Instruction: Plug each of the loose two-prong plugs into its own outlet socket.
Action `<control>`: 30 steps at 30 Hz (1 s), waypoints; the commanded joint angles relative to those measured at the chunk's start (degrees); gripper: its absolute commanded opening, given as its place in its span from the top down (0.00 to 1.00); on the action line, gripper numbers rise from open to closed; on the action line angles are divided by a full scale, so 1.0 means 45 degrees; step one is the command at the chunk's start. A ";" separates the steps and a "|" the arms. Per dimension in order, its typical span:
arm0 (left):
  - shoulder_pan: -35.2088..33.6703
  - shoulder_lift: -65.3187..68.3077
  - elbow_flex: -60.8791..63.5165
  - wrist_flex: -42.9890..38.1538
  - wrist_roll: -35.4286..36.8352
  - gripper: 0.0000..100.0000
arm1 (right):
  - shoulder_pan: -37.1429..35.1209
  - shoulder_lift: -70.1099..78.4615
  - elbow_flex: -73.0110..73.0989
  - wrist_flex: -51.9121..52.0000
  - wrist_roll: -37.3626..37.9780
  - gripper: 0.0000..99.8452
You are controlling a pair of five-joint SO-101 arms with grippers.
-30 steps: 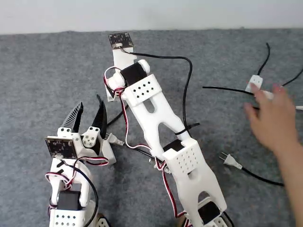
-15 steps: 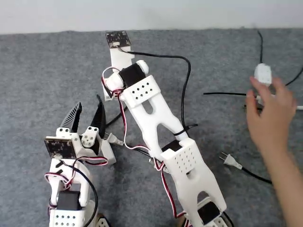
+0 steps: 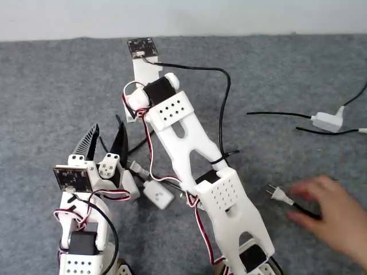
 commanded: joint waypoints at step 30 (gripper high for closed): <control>0.0078 -0.0137 -0.0127 -0.0254 0.0078 0.80 | -0.0068 -0.0264 -0.0645 0.0498 -0.0156 0.83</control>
